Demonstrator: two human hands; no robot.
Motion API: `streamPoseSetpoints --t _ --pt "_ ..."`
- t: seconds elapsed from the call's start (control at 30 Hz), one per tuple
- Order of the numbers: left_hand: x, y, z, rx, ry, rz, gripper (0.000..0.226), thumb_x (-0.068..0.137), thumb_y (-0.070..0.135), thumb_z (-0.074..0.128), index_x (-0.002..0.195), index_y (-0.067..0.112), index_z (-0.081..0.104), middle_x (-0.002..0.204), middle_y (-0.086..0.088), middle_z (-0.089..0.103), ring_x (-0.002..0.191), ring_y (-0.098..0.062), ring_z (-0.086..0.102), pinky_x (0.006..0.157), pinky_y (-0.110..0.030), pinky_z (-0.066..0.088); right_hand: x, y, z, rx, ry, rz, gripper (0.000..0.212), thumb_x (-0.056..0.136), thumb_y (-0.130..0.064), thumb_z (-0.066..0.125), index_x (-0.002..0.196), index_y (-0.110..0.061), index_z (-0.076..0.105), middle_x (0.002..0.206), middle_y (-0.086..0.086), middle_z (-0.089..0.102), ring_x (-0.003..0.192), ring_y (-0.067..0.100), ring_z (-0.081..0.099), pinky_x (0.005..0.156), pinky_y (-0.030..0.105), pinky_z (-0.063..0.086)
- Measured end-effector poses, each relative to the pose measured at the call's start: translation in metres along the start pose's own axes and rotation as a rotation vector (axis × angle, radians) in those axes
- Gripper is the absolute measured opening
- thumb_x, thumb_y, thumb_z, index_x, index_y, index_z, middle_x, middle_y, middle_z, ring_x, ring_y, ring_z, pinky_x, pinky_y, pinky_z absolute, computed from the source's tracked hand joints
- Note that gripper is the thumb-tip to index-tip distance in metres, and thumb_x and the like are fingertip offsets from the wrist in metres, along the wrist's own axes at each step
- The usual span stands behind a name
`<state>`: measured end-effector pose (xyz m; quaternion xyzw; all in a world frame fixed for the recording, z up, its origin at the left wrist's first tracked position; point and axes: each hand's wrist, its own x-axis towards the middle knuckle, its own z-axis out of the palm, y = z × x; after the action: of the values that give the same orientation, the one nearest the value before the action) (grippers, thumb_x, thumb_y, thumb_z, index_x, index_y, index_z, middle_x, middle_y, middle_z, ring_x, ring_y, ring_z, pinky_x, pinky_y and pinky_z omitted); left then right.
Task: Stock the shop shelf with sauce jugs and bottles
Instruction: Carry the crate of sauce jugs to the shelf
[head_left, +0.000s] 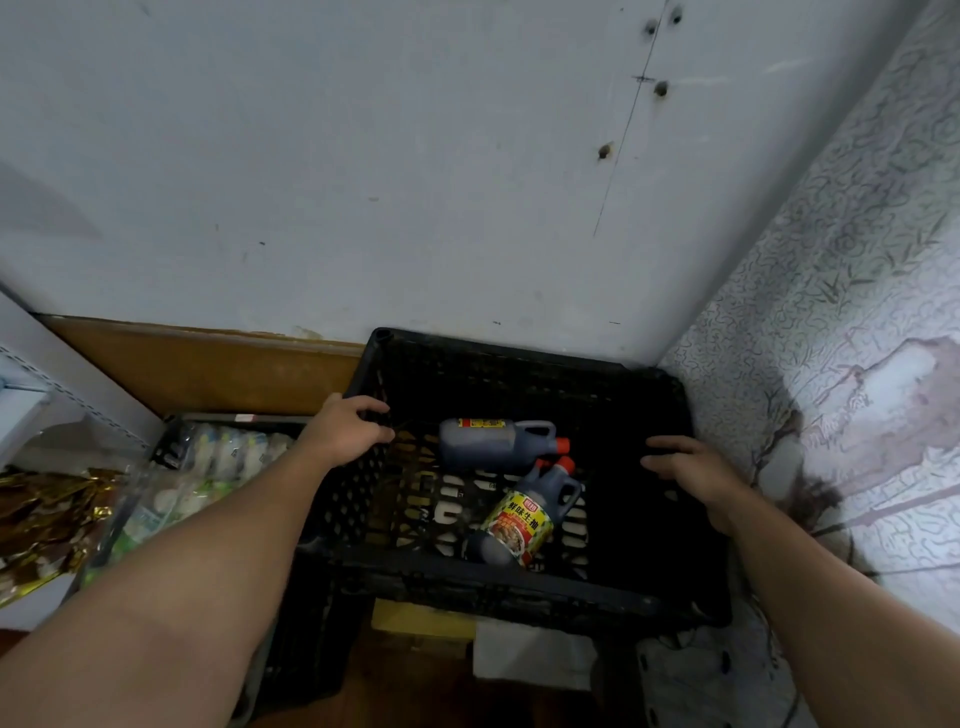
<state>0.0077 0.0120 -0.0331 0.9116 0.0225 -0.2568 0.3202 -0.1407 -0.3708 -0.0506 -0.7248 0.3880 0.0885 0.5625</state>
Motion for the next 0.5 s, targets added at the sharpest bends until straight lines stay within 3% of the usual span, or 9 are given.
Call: streamPoseSetpoints --t 0.13,0.27,0.5 --pt "0.002 0.000 0.002 -0.085 0.016 0.017 0.028 0.087 0.026 0.070 0.114 0.029 0.066 0.140 -0.005 0.042 0.111 -0.024 0.052 0.086 -0.038 0.053 0.007 0.003 -0.001 0.064 -0.063 -0.016 0.026 0.086 -0.004 0.066 0.106 -0.021 0.065 0.095 0.000 0.060 0.082 0.013 0.057 0.063 0.027 0.047" --pt "0.003 -0.001 0.002 -0.193 0.005 0.002 0.022 0.087 0.019 0.070 0.107 0.027 0.068 0.141 -0.005 0.047 0.120 -0.025 0.052 0.080 -0.034 0.055 0.010 0.004 -0.002 0.099 -0.086 -0.014 0.027 0.086 0.000 0.065 0.105 -0.019 0.066 0.095 0.001 0.057 0.078 0.012 0.057 0.063 0.026 0.047" --pt "0.002 -0.008 0.000 -0.245 0.001 0.071 0.017 0.087 0.024 0.070 0.102 0.032 0.068 0.140 -0.001 0.049 0.111 -0.018 0.052 0.072 -0.028 0.052 0.004 0.002 0.011 0.046 0.077 -0.085 0.023 0.086 -0.003 0.065 0.105 -0.016 0.067 0.077 0.000 0.062 0.060 0.012 0.044 0.052 0.024 0.034"
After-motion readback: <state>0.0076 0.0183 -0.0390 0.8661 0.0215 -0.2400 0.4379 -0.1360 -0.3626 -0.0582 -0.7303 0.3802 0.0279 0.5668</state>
